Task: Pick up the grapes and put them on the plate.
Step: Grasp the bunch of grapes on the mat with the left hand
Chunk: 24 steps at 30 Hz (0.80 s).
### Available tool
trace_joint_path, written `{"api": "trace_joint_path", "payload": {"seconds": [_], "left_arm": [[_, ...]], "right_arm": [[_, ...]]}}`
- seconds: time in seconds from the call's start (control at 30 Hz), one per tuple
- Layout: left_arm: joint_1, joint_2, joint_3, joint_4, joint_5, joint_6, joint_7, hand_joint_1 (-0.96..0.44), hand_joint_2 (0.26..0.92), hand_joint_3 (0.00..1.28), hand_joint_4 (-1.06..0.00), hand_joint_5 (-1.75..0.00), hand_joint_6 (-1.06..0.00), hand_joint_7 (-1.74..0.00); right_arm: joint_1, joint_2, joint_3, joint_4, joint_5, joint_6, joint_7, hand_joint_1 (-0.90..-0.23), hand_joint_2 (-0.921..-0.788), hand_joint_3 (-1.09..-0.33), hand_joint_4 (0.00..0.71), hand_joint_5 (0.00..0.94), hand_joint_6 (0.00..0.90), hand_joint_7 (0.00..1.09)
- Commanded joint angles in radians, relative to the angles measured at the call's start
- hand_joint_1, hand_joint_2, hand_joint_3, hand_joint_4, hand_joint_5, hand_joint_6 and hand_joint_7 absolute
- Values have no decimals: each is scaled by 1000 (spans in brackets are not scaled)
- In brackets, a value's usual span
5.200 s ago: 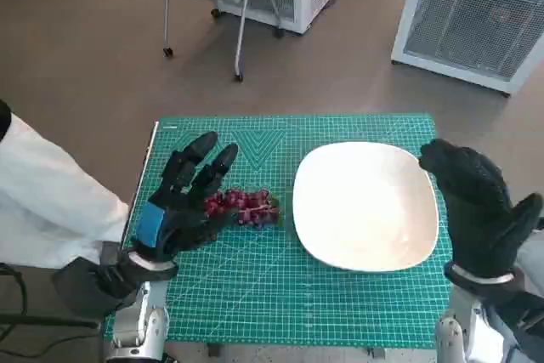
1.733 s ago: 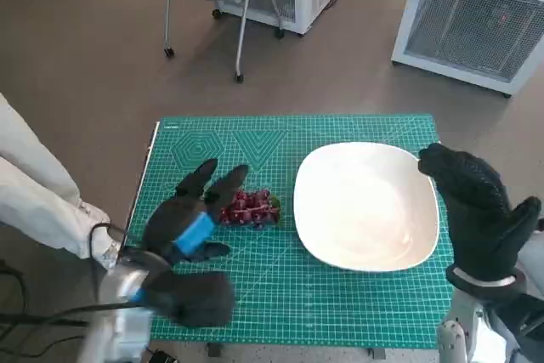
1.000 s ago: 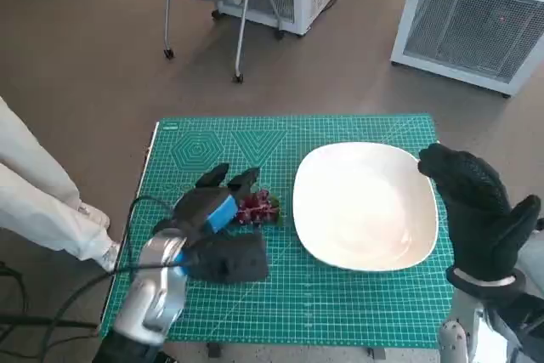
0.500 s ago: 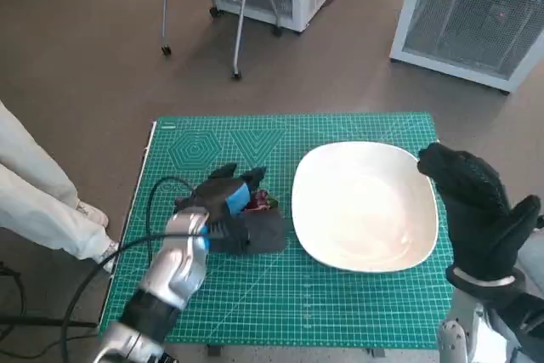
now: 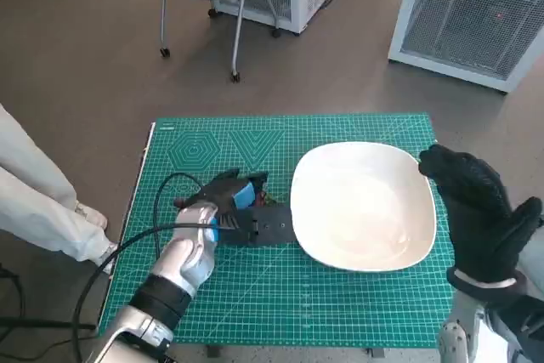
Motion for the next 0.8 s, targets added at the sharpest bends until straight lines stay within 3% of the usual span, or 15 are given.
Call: {"api": "trace_joint_path", "payload": {"seconds": [0.03,0.3,0.47,0.53,0.6,0.63,0.7,0.8], "left_arm": [[-32,-4,-13,29,-15,6,12,-337,765,7,-17,-1,-194,-2],[-73,-12,-21,106,-34,-11,35,-271,773,7,-55,-13,-230,-15],[-101,-15,-23,172,-46,-38,88,-67,839,26,-254,-39,-458,-59],[-106,-17,-29,201,-41,-53,131,70,878,97,-358,-395,-577,-77],[-105,-17,-37,222,-34,-70,181,207,900,199,-391,-933,-663,-94],[-101,-17,-42,229,-30,-80,206,249,904,249,-386,-1122,-689,-99],[-91,-14,-52,237,-24,-102,252,300,886,381,-344,-1400,-724,-100],[-82,-12,-67,248,-17,-118,295,337,846,557,-283,-1643,-749,-95]], "right_arm": [[21,-2,-6,6,-6,8,-10,-398,-921,-580,500,334,225,815],[11,-4,-10,16,-6,10,-10,-395,-921,-581,499,334,226,814],[6,-3,-11,21,-8,8,-8,-395,-921,-581,499,335,227,813],[5,-3,-11,23,-9,6,-7,-395,-921,-581,499,335,227,813],[4,-3,-10,24,-9,5,-7,-394,-921,-581,500,335,228,812],[4,-3,-10,23,-9,5,-6,-394,-921,-581,500,335,228,812],[5,-3,-10,22,-9,4,-6,-394,-921,-581,500,336,228,811],[4,-5,-11,23,-10,3,-5,-393,-921,-580,501,336,229,810]]}}
